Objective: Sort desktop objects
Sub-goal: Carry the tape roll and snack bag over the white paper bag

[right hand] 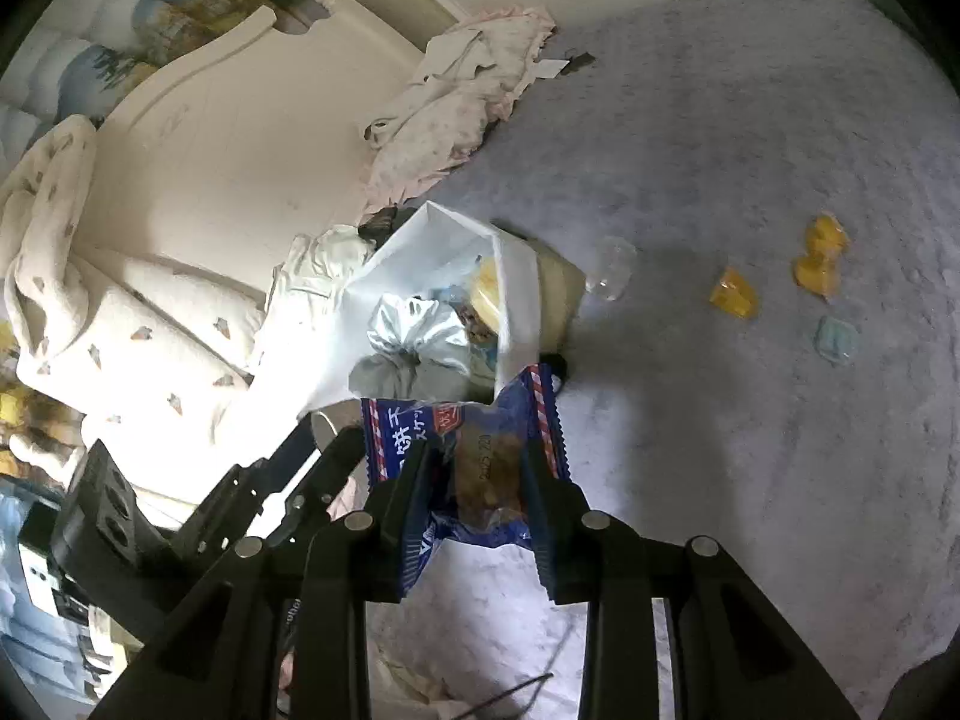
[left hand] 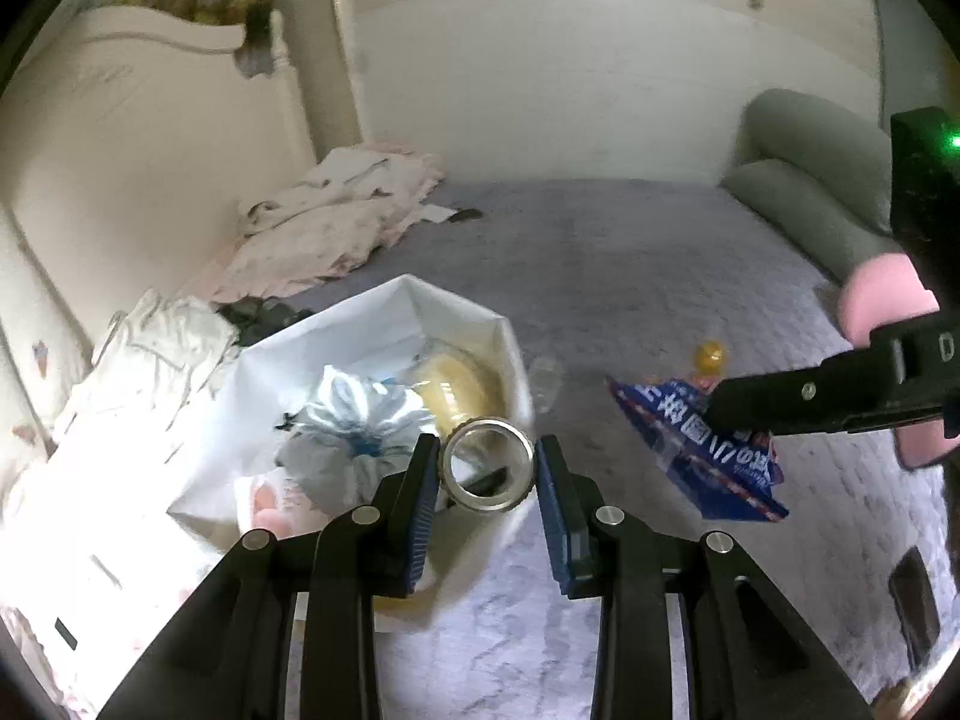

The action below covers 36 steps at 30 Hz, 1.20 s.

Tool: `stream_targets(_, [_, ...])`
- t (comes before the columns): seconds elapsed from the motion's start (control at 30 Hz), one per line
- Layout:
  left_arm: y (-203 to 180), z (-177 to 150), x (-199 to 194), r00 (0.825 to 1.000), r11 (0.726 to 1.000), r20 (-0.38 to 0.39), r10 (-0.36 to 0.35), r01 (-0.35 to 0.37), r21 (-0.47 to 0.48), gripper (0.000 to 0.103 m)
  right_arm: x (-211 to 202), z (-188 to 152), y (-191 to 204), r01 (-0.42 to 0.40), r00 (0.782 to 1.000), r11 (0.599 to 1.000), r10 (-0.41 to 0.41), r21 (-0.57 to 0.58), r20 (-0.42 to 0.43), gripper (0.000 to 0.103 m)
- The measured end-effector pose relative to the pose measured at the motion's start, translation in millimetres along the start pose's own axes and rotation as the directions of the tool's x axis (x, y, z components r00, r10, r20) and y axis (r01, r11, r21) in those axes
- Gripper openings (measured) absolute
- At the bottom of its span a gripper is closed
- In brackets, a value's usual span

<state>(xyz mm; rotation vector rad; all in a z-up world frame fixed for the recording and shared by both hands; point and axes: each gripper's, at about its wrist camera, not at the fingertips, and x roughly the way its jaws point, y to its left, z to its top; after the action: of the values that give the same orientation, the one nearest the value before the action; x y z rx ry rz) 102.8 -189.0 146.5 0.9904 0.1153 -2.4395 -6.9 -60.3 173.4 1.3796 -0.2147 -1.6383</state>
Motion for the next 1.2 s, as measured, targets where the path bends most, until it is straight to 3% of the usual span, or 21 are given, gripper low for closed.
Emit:
stream_targets(0.27, [62,-4,11,0.997,0.992,-0.038,0.068,-0.072,-0.105,0.032,64,24,42,-0.046,0.999,0.999,0.045,-0.030,-0.019,0.029])
stream_targets(0.43, [92,-16,38,0.986,0.976,-0.103,0.129,-0.145,-0.163,0.032,116,27,66,-0.037,0.998,0.998,0.035,-0.056,-0.045,0.029])
stream_targets(0.57, [102,-27,56,0.981,0.964,-0.144,0.129,-0.159,-0.216,0.032,161,29,79,-0.033,0.997,0.998,0.028,-0.058,-0.074,0.029])
stream_targets(0.67, [103,-33,62,0.978,0.944,-0.140,0.155,-0.189,-0.271,0.032,180,31,83,0.001,0.997,0.998,-0.005,-0.060,-0.073,0.029])
stream_targets(0.77, [101,-32,56,0.987,0.922,-0.076,0.143,-0.161,-0.351,0.032,183,33,83,0.040,0.998,0.997,-0.043,-0.065,-0.045,0.029])
stream_targets(0.9, [84,-25,58,0.982,0.942,-0.050,0.184,-0.191,-0.276,0.033,176,39,76,0.079,0.996,0.995,-0.081,-0.061,-0.031,0.029])
stream_targets(1.2, [81,-18,48,0.978,0.954,0.004,0.209,-0.202,-0.222,0.033,175,39,66,0.048,0.998,0.997,-0.050,-0.061,-0.025,0.029])
